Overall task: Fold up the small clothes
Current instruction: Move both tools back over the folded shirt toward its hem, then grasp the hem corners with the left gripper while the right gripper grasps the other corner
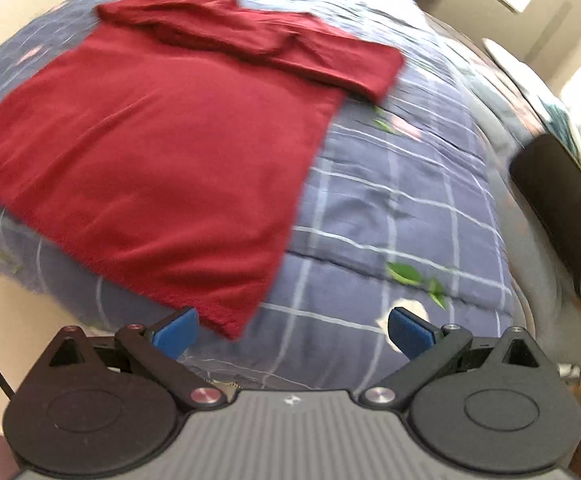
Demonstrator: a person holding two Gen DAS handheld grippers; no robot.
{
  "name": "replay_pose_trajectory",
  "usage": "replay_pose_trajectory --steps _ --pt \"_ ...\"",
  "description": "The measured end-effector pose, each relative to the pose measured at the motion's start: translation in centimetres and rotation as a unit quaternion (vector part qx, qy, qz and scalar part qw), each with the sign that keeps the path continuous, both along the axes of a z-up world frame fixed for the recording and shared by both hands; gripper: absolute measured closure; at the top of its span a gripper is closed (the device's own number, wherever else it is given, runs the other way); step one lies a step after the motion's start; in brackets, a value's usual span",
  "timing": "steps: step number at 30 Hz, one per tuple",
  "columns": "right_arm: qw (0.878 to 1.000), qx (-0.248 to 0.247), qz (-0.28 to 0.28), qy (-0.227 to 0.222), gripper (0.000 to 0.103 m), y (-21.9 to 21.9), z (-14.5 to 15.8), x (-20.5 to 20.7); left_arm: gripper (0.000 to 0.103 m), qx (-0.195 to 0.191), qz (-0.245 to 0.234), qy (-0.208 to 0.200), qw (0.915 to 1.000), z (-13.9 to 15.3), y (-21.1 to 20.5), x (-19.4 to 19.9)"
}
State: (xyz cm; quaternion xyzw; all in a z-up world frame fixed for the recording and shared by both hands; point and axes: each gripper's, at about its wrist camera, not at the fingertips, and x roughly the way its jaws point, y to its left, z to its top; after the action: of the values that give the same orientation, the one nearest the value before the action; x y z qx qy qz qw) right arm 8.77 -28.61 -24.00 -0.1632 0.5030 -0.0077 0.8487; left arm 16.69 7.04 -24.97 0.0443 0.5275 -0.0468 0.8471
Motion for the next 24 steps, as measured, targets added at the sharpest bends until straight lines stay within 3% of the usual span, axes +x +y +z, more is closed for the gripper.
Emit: replay_pose_trajectory --steps 5,9,12,15,20,24 --pt "0.995 -0.08 0.063 -0.006 0.0 2.5 -2.6 -0.3 0.001 0.01 -0.031 -0.012 0.9994 -0.2 -1.3 -0.8" --pt "0.98 -0.159 0.114 -0.032 0.001 4.4 -4.1 -0.7 0.001 0.012 -0.056 -0.015 0.9983 -0.1 -2.4 -1.2" --pt "0.972 -0.175 0.148 -0.053 0.006 4.9 -4.2 -1.0 0.001 0.016 -0.074 -0.019 0.997 0.1 -3.2 -1.4" --pt "0.967 -0.172 0.178 -0.068 0.024 5.2 -3.9 -1.7 0.001 0.017 -0.087 -0.026 0.9957 0.3 -3.8 -1.6" --pt "0.966 -0.142 0.202 -0.07 0.073 5.2 -3.1 -1.9 0.001 0.014 -0.109 -0.031 0.9935 0.5 -4.9 -1.8" --pt "0.979 -0.075 0.179 -0.068 0.085 4.3 -1.5 -0.8 0.001 0.011 -0.134 -0.036 0.9903 0.6 -5.8 -2.2"
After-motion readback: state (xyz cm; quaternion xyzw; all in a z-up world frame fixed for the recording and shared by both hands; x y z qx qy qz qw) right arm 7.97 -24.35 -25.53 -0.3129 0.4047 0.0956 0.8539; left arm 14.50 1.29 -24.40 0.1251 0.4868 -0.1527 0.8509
